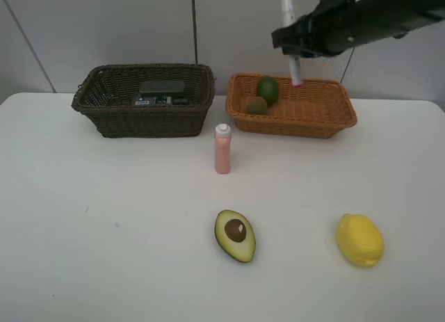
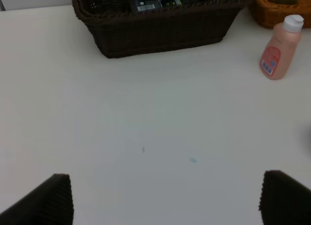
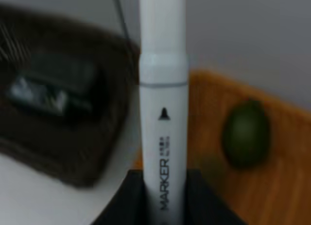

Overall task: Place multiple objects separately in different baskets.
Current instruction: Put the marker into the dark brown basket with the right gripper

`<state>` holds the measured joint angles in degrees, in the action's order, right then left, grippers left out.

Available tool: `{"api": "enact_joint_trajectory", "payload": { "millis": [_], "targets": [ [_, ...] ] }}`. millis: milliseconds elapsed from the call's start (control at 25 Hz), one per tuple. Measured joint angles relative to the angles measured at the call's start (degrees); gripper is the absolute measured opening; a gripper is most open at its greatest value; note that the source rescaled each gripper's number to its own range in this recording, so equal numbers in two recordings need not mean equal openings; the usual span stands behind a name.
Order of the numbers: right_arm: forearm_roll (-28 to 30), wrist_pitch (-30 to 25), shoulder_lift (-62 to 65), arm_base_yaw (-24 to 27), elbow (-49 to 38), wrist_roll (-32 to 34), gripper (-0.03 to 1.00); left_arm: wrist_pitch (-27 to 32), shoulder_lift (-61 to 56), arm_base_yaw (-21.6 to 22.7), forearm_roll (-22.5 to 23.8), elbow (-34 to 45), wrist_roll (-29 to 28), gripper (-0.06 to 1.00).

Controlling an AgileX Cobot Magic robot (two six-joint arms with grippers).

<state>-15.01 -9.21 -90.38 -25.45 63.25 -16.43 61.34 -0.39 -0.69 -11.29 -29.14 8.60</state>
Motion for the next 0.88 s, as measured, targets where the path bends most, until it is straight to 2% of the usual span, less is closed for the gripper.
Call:
{"api": "enact_joint_trajectory", "payload": {
  "millis": [160,240,320,440,760,800,880],
  "targets": [
    [-4.45,22.26,-3.21,-9.21,0.0,-0.68,0.01,0.0,0.0,0.0,0.0,0.0,0.0,1.0],
    [-4.97,30.65,-7.06,-12.32,0.6,-0.76,0.01,0.0,0.0,0.0,0.0,0.0,0.0,1.0],
    [-4.97,35.39,-11.5,-14.27,2.96,-0.76,0.01,0.0,0.0,0.0,0.0,0.0,0.0,1.0],
    [-4.97,37.06,-18.84,-15.52,9.06,-0.76,0.01,0.0,0.0,0.0,0.0,0.0,0.0,1.0],
    [-5.16,36.93,-37.95,-15.65,27.49,-0.76,0.01,0.0,0.0,0.0,0.0,0.0,0.0,1.0],
    [-5.18,36.39,-39.9,-15.6,29.04,-0.76,0.03,0.0,0.0,0.0,0.0,0.0,0.0,1.0],
    [-6.33,34.54,-43.36,-15.35,32.34,-0.76,0.17,0.0,0.0,0.0,0.0,0.0,0.0,1.0]
  ]
}}
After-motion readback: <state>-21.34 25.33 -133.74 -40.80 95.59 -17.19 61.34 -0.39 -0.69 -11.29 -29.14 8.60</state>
